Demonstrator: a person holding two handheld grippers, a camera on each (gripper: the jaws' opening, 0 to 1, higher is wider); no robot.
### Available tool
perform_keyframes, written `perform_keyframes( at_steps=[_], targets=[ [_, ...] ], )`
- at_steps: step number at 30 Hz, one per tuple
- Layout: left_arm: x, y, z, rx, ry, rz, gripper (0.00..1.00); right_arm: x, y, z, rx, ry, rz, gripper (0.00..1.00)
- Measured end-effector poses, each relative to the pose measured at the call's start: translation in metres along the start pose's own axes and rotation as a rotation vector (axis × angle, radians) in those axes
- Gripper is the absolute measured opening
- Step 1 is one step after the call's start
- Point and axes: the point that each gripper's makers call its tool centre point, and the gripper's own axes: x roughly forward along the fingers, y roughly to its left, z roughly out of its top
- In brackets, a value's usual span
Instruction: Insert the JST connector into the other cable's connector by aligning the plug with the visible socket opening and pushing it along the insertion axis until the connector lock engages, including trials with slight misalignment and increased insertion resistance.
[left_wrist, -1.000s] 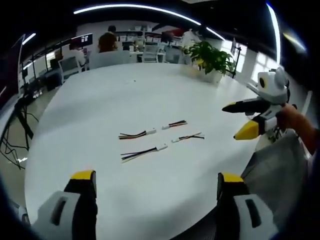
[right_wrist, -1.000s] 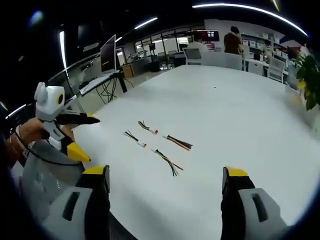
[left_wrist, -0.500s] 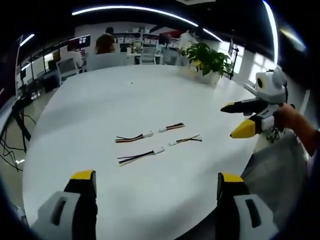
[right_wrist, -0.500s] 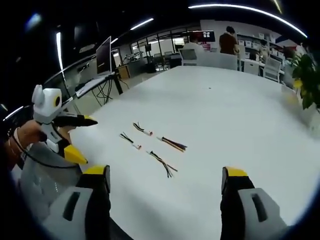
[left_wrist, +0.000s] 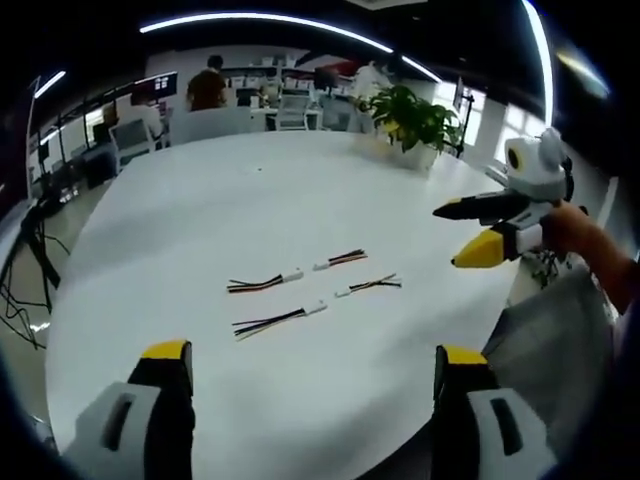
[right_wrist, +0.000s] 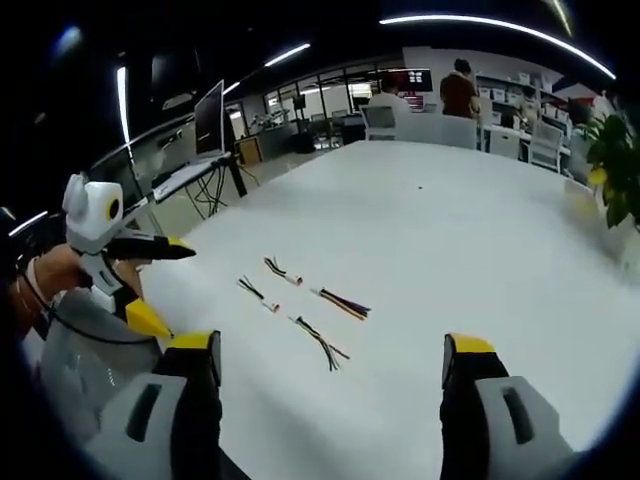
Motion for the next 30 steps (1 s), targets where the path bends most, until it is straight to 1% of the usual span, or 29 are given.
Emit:
perform_keyframes(
  at_steps=[8,19,22,30],
  targets=[
    [0.004,0.003,0.007,-0.007,-0.007,0.001,0.99,0.001,-0.005,-0.002,0.007,0.01,-0.002,0.89],
    [0.006,0.007,0.008,0.001,0.011,0.0,0.99,0.008,-0.006,0.002,0.016,0.017,0.018,0.87],
    [0.006,0.005,0.008,0.017,0.01,-0.007,0.96,0.009,-0.005,0.004,0.011,0.021,0.026,0.86],
    [0.009,0.007,0.008,0.003,0.011,-0.008,0.96,0.012,-0.011,0.006,-0.008,0.03,0.033,0.85]
  ],
)
